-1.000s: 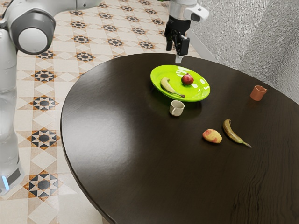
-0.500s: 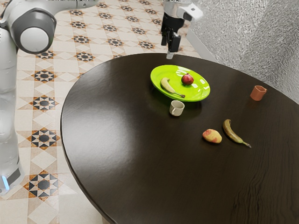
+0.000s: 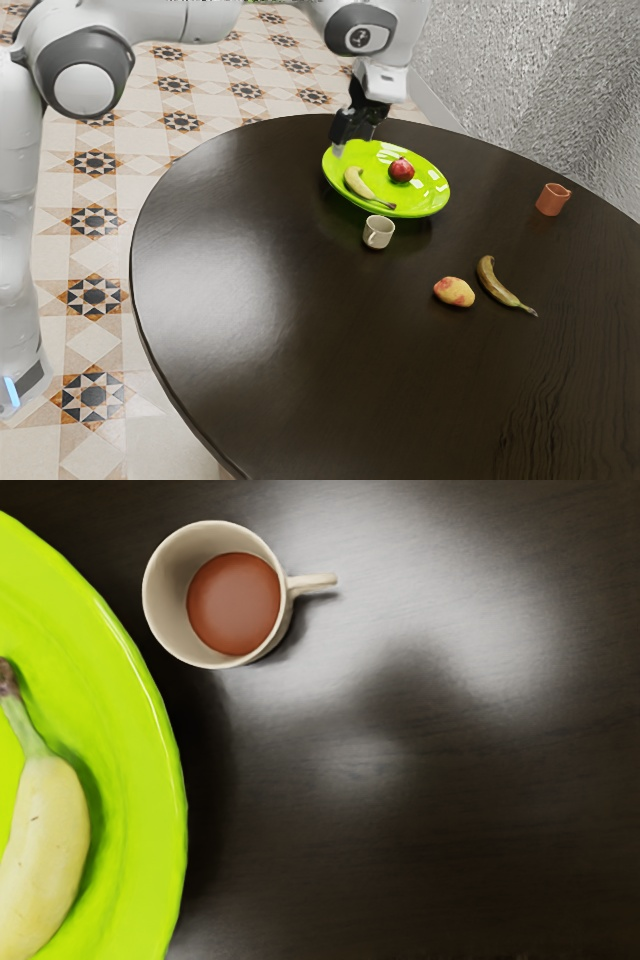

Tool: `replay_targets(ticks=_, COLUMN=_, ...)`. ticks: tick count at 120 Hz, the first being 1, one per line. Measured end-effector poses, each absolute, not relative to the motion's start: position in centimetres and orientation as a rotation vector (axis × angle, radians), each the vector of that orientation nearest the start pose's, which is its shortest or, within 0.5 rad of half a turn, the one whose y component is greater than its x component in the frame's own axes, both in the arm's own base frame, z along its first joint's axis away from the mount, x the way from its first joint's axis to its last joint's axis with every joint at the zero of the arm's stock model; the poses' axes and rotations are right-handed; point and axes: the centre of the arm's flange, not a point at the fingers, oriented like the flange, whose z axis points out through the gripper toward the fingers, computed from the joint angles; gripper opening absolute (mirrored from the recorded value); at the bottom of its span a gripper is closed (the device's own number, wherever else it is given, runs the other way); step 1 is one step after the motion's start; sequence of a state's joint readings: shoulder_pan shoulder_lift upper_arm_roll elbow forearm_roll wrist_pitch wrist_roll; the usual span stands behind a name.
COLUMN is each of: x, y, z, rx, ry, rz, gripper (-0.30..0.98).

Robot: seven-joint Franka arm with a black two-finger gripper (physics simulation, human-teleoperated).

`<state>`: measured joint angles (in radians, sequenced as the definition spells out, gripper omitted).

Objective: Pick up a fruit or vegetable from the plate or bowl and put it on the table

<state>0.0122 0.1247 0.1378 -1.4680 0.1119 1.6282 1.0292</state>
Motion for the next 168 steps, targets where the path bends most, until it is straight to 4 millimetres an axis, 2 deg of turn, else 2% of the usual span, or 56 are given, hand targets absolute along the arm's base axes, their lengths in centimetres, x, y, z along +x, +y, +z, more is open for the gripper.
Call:
replay_targets(ticks=18, x=59.2, y=10.4, z=59.0, rx=-2.606, ry=1.513, rz=0.081, gripper=0.68)
replay_targets(ticks=30, x=59.9, y=11.4, z=58.0, rx=-2.546, ry=1.613, rz=0.064, gripper=0.68)
replay_targets(ticks=45, x=61.3, y=12.3, z=55.5, rx=-2.491, ry=1.726, rz=0.064, gripper=0.68)
replay_targets(ticks=54, x=61.6, y=13.2, z=54.8, rx=-2.465, ry=1.769, rz=0.054, gripper=0.68)
replay_targets(ticks=76, x=61.5, y=16.5, z=54.3, rx=-2.423, ry=1.809, rz=0.024, gripper=0.68)
replay_targets(ticks=89, x=61.9, y=18.6, z=52.8, rx=-2.419, ry=1.815, rz=0.028, gripper=0.68)
replay_targets(ticks=125, x=65.6, y=19.2, z=49.1, rx=-2.336, ry=1.876, rz=-0.012, gripper=0.68)
replay_targets(ticks=168, x=67.0, y=21.0, z=46.6, rx=-2.333, ry=1.877, rz=-0.027, gripper=0.68)
